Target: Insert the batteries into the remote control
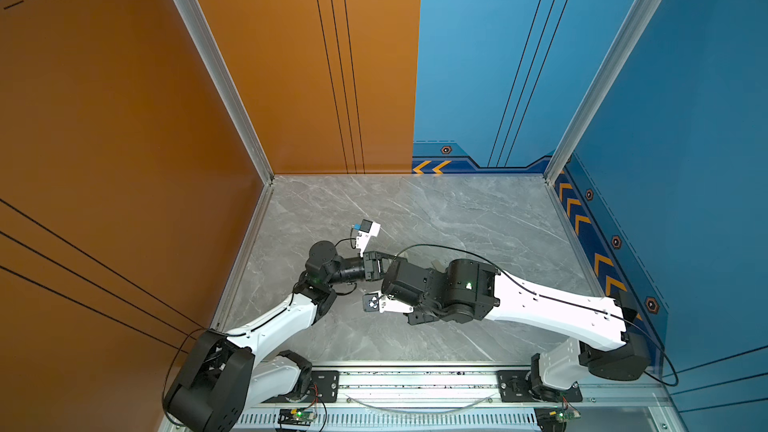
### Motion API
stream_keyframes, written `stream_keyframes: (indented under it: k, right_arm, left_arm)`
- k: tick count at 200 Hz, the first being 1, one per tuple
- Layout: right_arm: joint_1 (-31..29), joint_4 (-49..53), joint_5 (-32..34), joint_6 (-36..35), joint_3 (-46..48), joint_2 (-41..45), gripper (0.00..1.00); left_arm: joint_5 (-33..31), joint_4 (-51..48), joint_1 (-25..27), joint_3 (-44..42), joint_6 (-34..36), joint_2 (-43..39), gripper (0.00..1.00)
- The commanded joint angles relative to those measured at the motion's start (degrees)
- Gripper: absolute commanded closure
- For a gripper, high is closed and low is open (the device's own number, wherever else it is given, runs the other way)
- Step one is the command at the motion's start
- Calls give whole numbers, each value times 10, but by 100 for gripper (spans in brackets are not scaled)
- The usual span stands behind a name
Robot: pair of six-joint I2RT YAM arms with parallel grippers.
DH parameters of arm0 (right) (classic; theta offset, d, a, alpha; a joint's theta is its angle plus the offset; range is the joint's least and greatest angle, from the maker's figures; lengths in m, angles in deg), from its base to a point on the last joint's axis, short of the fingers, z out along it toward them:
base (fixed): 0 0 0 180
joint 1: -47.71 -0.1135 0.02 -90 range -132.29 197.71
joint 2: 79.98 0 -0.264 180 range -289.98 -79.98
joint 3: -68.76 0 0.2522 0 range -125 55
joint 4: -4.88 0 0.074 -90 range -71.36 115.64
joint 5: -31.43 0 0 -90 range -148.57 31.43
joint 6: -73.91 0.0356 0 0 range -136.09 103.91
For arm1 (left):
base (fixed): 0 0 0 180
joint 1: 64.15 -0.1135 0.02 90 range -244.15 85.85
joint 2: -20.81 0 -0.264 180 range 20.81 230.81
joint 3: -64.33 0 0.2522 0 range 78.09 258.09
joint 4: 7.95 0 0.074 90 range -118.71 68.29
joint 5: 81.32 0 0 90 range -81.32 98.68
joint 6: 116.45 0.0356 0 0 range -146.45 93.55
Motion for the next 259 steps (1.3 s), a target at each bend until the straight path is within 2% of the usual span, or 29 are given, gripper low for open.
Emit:
stream_keyframes:
  k: [1, 23, 50, 92, 124, 149, 200, 224, 259]
  right_arm:
    - [-4, 3, 2, 29, -12, 34, 62]
    - [7, -23, -4, 57, 5, 68, 52]
    - [55, -50, -10, 113, 34, 110, 45]
    - [197, -79, -50, 194, 110, 145, 43]
    - [312, -89, -119, 247, 153, 142, 38]
    - [369, -93, -148, 256, 178, 126, 36]
    - [410, -96, -151, 254, 187, 59, 35]
    - [416, -100, -132, 253, 185, 26, 35]
    - [425, -113, -144, 256, 188, -16, 36]
  left_arm:
    - [-16, -83, -9, 16, 62, -20, 100]
    - [-26, -130, -13, 20, 88, -30, 100]
    - [-34, -147, -19, 16, 96, -37, 100]
    - [-35, -154, -28, 11, 93, -42, 100]
    - [-42, -167, -37, 0, 94, -63, 100]
    - [-54, -203, -40, -4, 112, -87, 100]
    - [-61, -230, -44, -10, 122, -106, 100]
    - [-64, -235, -47, -12, 126, -104, 100]
    - [-63, -235, -51, -15, 126, -102, 100]
